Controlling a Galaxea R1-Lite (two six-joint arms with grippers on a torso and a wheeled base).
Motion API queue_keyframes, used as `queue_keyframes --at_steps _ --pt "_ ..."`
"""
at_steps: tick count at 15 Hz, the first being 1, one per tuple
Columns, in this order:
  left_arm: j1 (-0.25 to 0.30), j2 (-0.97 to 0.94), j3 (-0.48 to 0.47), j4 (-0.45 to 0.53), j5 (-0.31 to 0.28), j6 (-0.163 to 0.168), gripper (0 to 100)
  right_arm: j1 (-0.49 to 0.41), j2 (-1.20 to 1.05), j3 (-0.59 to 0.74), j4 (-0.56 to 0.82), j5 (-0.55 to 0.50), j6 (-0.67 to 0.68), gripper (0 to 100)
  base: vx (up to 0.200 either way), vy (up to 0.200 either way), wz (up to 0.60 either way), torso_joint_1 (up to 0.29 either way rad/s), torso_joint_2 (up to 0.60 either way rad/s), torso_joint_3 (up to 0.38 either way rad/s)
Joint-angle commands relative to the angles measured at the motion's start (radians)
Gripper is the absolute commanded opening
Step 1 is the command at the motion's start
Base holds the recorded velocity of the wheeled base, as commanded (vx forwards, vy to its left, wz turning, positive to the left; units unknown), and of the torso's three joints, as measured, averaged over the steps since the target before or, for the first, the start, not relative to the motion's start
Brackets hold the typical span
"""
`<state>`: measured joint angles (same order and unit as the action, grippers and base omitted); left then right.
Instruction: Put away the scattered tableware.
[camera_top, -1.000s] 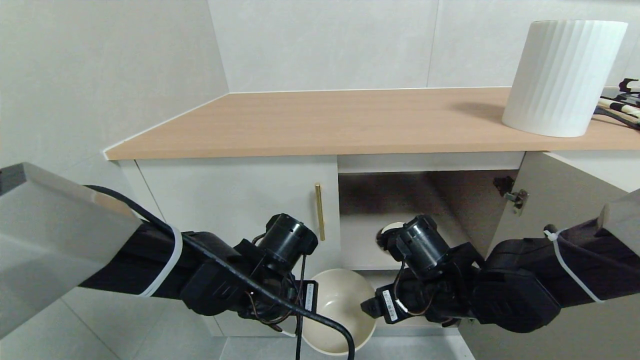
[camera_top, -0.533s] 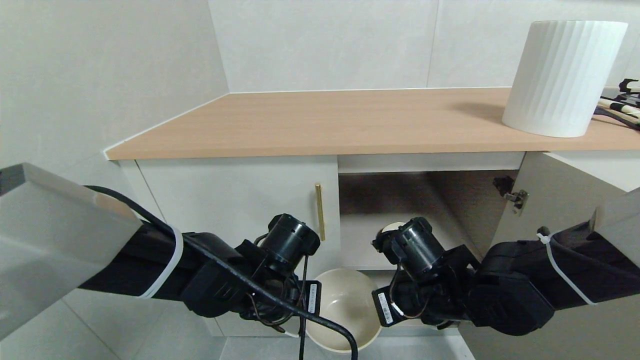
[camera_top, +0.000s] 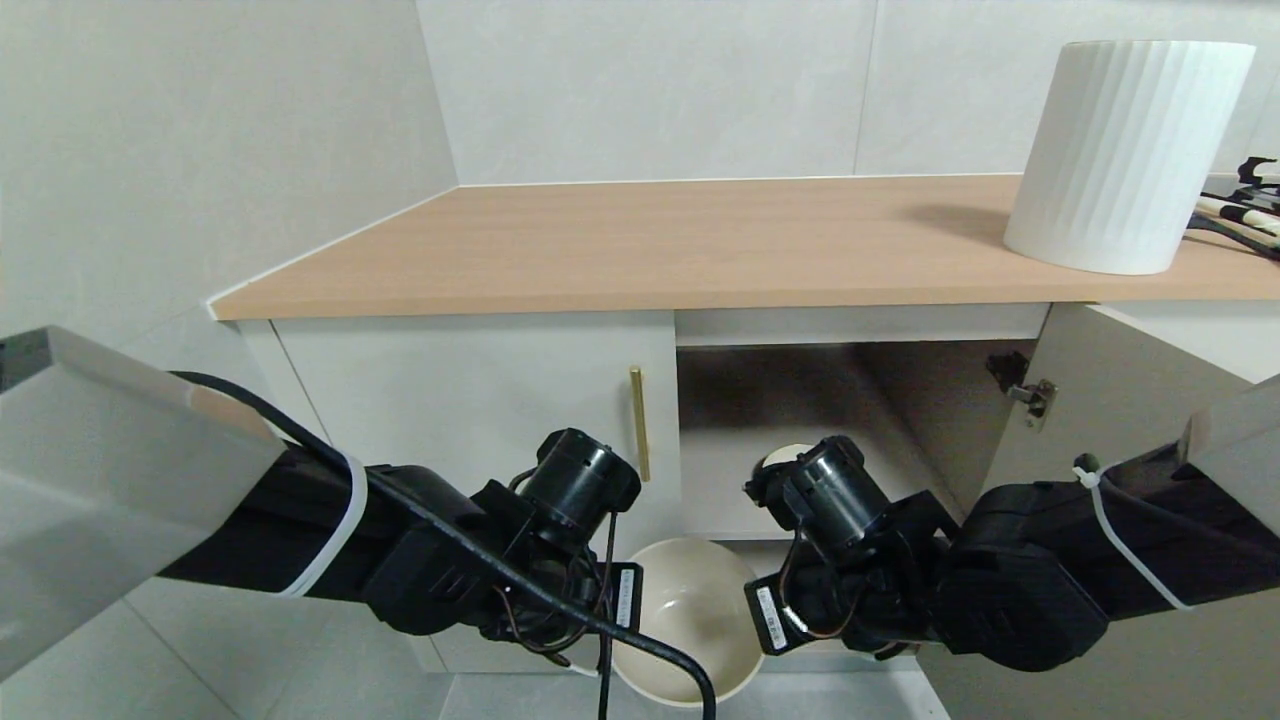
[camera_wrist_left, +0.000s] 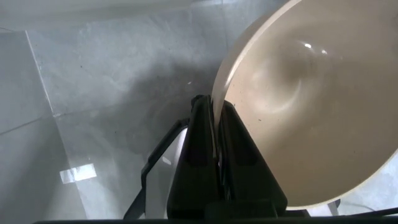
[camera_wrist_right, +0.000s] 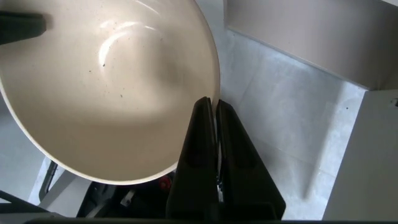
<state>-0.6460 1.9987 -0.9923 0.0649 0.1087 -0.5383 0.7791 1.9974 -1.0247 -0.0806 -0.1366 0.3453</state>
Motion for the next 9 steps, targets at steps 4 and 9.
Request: queue_keyframes --at_steps 4,9 --pt "0.000 0.003 0.000 0.000 0.014 0.000 100 0.000 0.001 0.000 0.001 -0.003 0.000 0 0.000 0.000 0.00 0.000 0.00 0.000" --pt "0.000 0.005 0.000 0.000 0.014 0.000 100 -0.012 0.020 0.003 0.007 -0.001 -0.006 0 0.000 0.000 0.00 0.000 0.00 0.000"
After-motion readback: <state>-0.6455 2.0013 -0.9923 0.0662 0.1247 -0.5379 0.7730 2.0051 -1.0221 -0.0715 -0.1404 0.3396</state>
